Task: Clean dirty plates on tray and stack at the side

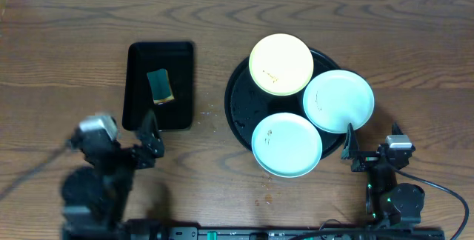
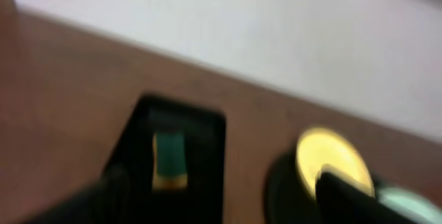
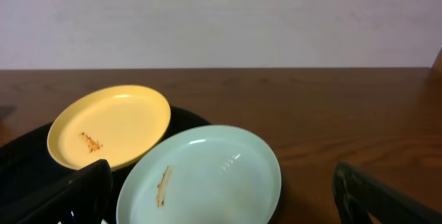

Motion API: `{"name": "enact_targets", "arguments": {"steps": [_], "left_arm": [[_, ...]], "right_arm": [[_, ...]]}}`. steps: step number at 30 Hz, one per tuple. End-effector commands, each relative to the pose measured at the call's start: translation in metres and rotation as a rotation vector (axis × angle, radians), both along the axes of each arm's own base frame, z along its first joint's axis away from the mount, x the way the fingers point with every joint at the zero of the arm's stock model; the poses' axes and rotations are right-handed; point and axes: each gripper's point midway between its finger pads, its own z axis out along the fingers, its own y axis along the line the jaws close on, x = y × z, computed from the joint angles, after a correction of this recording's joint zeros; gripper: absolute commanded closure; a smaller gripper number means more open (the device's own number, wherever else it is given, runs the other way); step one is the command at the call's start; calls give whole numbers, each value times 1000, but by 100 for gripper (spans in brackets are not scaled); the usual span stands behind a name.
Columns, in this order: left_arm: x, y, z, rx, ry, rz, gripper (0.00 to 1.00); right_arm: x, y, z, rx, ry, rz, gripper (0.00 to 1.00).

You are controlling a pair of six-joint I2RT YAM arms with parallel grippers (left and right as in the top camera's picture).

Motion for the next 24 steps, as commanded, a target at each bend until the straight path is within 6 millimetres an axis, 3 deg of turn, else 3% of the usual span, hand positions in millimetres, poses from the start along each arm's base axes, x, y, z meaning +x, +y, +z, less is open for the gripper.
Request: {"name": "enact_targets", "arguments": {"steps": [1,5,9,13,18,21,24], "left_arm": [[12,-18,36,88,142,-157,14],[21,-19,45,69,413,-179,14],[29,-24,34,20,601,-203,14],[38,-38,18,-44,688,-269,14],[43,-38,-2,-59,792,-268,14],[41,-38,-7,-62,820,-267,14],[39,-37,-5,-58,812,-265,14]], "right_arm": [[0,4,-1,13,3,14,1],[0,4,-1,13,2,14,1],[0,4,-1,13,2,14,1],[0,4,-1,13,2,14,1],[0,5,-1,14,2,21,1],[0,5,-1,18,3,24,1],[0,7,-2,128,12,22,1]]}}
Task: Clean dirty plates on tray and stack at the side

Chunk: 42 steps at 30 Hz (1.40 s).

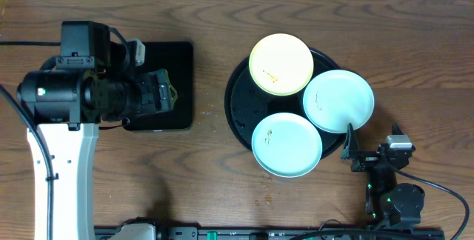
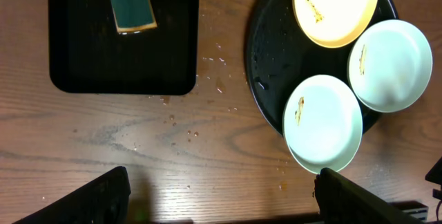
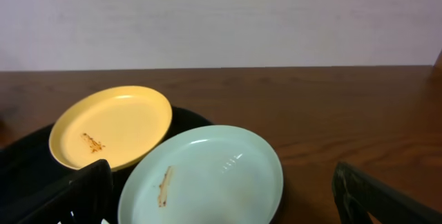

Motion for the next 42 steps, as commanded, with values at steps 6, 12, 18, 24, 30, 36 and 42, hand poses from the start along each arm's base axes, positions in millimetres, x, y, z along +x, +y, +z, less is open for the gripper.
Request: {"name": "enact_targets", "arguments": {"steps": [6,12,18,24,30,36,42], "left_arm": [[-8,-2,9,-9,-12,-14,14],[-9,-2,9,-9,-14,-14,14],[-9,-2,7,-9,-7,-14,14],[-11,0,3,-2,7,-12,14],[-11,0,3,-2,8,-11,14],[-11,0,3,-2,9,-11,14],[-11,0,3,-2,9,-11,14]], "right_arm": [[-9,20,9,175,74,93,1],[-21,14,77,171,128,56,1],[-30,14,101,163,517,26,1],[-28,22,121,185,816,43,1],[-29,43,106,256,971,132,24],[-54,44,37,404,1212,9,42],[-70,60,-41,485,1355,11,50]]}}
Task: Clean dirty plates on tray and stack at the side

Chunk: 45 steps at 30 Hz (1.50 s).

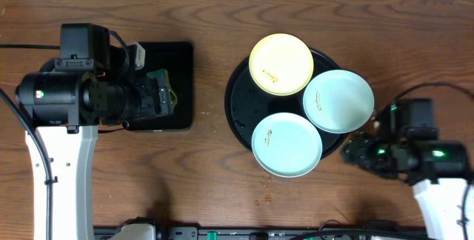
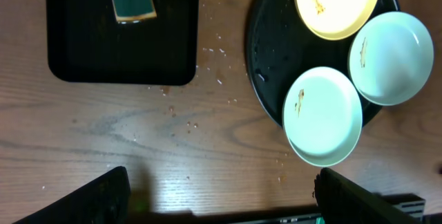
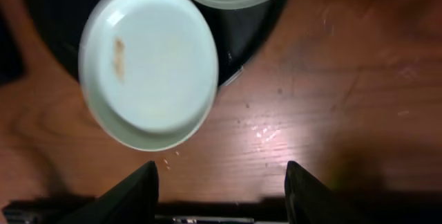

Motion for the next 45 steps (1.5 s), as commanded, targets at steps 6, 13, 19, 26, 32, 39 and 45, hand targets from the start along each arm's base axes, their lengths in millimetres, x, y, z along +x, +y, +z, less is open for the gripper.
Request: {"name": "enact_targets", "arguments": {"steps": [6,13,19,26,32,39,45], "left_arm": [[-3,0,3,0,-13,-10,14],[-2,0,3,0,-12,-10,14],[-2,0,3,0,-12,-10,14],[-3,0,3,0,-12,-10,14],[-3,0,3,0,-12,-10,14],[-2,0,3,0,-12,-10,14],[-2,0,3,0,-12,-10,14]], "right_arm": [[-10,45,-71,142,67,-30,56],[6,59,-73,91,-22,-35,53],[-1,62,-85,3,-2,-13,51],[-9,71,-99,-28,66,-25,57],[-4,69,-108,-60,78,-80,71],[11,72,-109,-58,26,-88,94],[48,76,-95,-62,-153,-68,99]]}}
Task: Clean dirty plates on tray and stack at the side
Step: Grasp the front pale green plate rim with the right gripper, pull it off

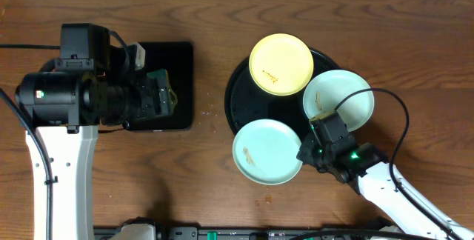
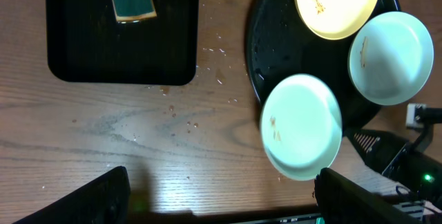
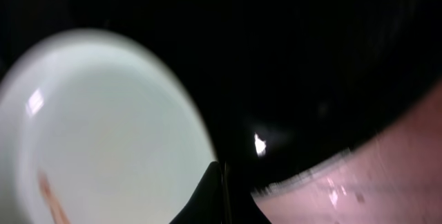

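Three soiled plates sit on the round black tray (image 1: 241, 99): a yellow one (image 1: 280, 64) at the back, a mint one (image 1: 341, 95) at the right, and a front mint plate (image 1: 266, 151) overhanging the tray's front-left edge. My right gripper (image 1: 306, 154) is shut on that front plate's right rim; the right wrist view shows its fingers (image 3: 222, 182) pinched together at the rim of the plate (image 3: 103, 127). The left gripper (image 2: 221, 186) hangs open high above the table, near the green sponge (image 1: 161, 94), which also shows in the left wrist view.
The sponge lies in a black rectangular tray (image 2: 121, 44) left of the round tray. Crumbs and droplets (image 2: 207, 65) dot the wood between the two trays. The right arm's cable (image 1: 396, 114) loops over the right mint plate.
My right gripper was open over the front right of the round tray; now it is shut on the front mint plate's rim. That plate has shifted left and forward. The left arm has not moved.
Both arms sat low at the table's front edge. Then the left arm stood raised over the sponge tray while the right stayed parked. Later the right arm was up and open beside the round tray. Now it holds the front mint plate, shifted to the tray's edge.
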Motion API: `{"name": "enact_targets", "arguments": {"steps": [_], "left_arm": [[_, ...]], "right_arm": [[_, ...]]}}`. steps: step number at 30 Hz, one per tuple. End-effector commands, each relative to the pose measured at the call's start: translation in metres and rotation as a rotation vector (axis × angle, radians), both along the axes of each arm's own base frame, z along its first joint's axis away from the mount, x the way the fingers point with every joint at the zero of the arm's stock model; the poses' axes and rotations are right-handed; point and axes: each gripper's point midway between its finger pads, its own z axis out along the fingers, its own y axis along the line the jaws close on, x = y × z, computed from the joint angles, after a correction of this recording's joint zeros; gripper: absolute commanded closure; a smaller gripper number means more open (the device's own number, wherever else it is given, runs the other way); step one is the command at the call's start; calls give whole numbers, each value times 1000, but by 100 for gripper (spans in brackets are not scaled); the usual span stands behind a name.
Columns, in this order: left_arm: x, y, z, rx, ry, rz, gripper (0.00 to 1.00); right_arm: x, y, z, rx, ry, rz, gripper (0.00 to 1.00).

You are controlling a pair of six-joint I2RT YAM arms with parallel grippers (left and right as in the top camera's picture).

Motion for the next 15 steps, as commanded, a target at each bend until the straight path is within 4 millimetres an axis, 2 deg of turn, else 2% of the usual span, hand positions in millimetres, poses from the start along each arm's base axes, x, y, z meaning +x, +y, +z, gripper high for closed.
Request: {"name": "enact_targets", "arguments": {"steps": [1,4,6,8,11,15], "left_arm": [[-2,0,3,0,-13,-11,14],[-2,0,3,0,-13,-11,14],[-2,0,3,0,-13,-10,14],[-2,1,3,4,-13,-9,14],[-2,6,1,34,-12,2,14],[-2,6,1,35,-12,3,14]], "right_arm": [[18,-3,7,-60,-102,39,99],[29,-3,13,-90,-172,83,99],[27,-5,11,-99,-160,81,98],[20,-6,7,-99,-126,91,87],[15,-8,4,-116,-107,113,78],[13,16,10,-56,-156,360,56]]}}
